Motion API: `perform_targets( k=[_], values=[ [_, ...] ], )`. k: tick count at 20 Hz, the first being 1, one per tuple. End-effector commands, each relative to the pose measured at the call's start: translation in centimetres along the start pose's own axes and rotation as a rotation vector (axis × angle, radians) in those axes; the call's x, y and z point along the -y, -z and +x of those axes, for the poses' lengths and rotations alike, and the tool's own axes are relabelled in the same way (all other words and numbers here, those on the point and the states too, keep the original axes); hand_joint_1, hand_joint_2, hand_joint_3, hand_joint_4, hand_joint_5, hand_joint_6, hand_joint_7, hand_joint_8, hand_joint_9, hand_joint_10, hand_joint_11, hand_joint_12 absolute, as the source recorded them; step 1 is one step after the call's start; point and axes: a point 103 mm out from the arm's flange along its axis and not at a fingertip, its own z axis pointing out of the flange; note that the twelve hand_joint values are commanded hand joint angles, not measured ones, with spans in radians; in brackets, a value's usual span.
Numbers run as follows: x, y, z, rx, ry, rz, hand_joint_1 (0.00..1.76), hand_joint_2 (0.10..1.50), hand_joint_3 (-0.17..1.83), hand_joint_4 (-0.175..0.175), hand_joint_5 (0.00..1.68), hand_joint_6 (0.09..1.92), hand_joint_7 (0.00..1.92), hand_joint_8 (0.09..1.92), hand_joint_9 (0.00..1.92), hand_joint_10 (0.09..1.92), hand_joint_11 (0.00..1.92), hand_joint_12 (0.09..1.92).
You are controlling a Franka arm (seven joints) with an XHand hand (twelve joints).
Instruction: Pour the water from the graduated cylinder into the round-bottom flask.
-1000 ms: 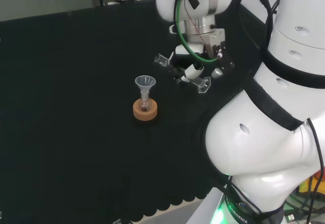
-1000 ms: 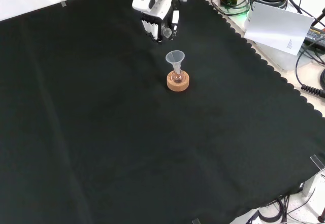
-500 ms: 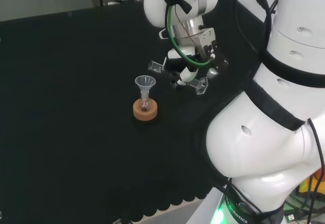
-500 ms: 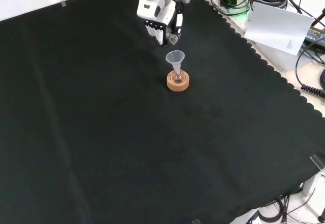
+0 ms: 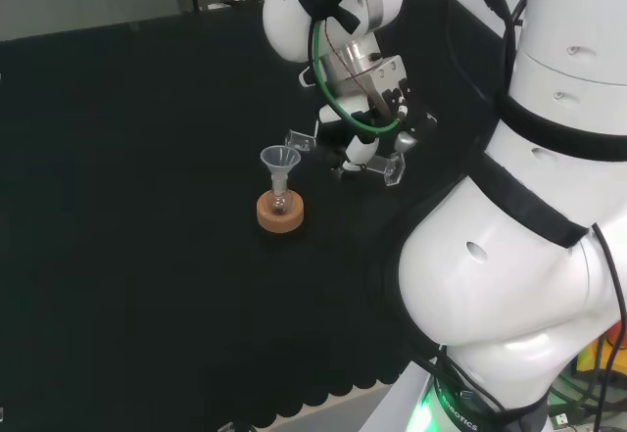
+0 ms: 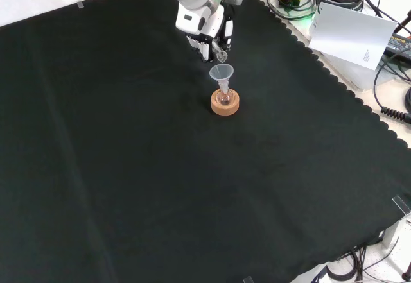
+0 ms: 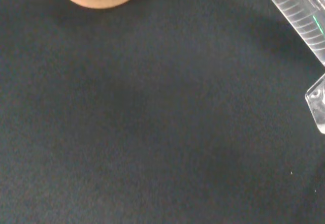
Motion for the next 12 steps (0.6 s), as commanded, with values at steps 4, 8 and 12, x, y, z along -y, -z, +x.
perform_targets(
  k=[4, 8, 12],
  values=[
    [0.1, 0.3, -0.2, 0.025, -0.012, 0.049, 1.14, 1.14, 0.0, -0.15, 0.95, 1.06, 1.22, 0.37, 1.43, 0.09, 1.29, 0.74],
    [0.1, 0.6, -0.5, 0.027, -0.02, 0.071, 1.14, 1.14, 0.0, -0.15, 0.95, 1.06, 1.22, 0.37, 1.43, 0.09, 1.29, 0.74],
    [0.1, 1.1, -0.5, 0.039, -0.027, 0.077, 1.14, 1.14, 0.0, -0.149, 0.95, 1.07, 1.22, 0.37, 1.43, 0.09, 1.29, 0.74]
  ],
)
